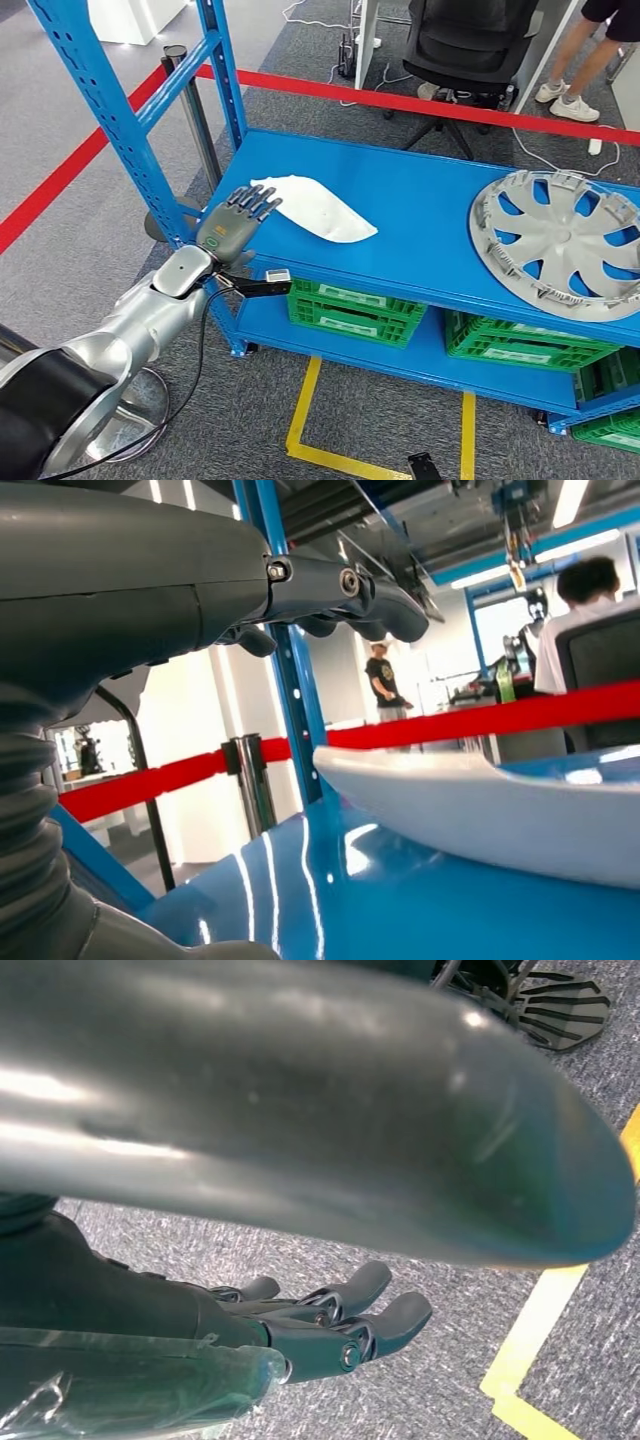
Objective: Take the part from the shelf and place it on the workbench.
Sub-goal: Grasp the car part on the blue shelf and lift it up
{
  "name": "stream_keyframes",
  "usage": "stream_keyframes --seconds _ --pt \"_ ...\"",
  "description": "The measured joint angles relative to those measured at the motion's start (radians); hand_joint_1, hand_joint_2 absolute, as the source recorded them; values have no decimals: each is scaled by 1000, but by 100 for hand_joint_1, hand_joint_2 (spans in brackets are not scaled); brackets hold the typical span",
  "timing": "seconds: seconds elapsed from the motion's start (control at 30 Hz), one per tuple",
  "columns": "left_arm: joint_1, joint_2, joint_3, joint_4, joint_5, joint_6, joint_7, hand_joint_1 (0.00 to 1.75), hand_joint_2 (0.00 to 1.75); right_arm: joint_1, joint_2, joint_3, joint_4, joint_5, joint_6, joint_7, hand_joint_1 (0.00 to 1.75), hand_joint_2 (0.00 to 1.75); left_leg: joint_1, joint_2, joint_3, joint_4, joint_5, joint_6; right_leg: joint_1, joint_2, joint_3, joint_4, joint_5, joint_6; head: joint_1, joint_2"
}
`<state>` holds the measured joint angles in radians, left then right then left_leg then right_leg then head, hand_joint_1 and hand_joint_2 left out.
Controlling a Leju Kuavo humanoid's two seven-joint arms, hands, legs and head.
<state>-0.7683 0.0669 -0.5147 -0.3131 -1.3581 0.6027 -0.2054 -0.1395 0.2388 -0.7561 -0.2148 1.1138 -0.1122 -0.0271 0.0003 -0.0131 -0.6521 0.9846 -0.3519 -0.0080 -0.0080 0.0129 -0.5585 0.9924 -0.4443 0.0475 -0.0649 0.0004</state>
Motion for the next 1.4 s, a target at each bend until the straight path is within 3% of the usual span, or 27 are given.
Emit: stream_keyframes --seconds 0.57,0.97,1.1,1.2,1.33,1.4 --pt "0 -46 -27 2 -10 39 -121 0 175 2 0 9 0 2 0 8 0 0 0 0 0 0 0 0 0 0 0 0 0 0 0 0" --pt "-1 -78 -51 2 -17 59 -141 0 175 3 0 23 0 2 0 11 0 0 0 0 0 0 0 0 0 0 0 0 0 0 0 0" --pt "-2 -83 -55 2 -13 54 -147 172 175 3 1 25 0 2 0 11 0 0 0 0 0 0 0 0 0 0 0 0 0 0 0 0" --pt "-5 -86 -58 2 -4 12 -147 175 175 3 1 25 0 1 0 11 0 0 0 0 0 0 0 0 0 0 0 0 0 0 0 0" --pt "-10 -86 -62 2 10 -49 -146 152 175 4 1 25 0 -1 0 10 0 0 0 0 0 0 0 0 0 0 0 0 0 0 0 0" --pt "-12 -86 -64 2 14 -57 -146 150 175 4 1 25 0 -1 0 9 0 0 0 0 0 0 0 0 0 0 0 0 0 0 0 0"
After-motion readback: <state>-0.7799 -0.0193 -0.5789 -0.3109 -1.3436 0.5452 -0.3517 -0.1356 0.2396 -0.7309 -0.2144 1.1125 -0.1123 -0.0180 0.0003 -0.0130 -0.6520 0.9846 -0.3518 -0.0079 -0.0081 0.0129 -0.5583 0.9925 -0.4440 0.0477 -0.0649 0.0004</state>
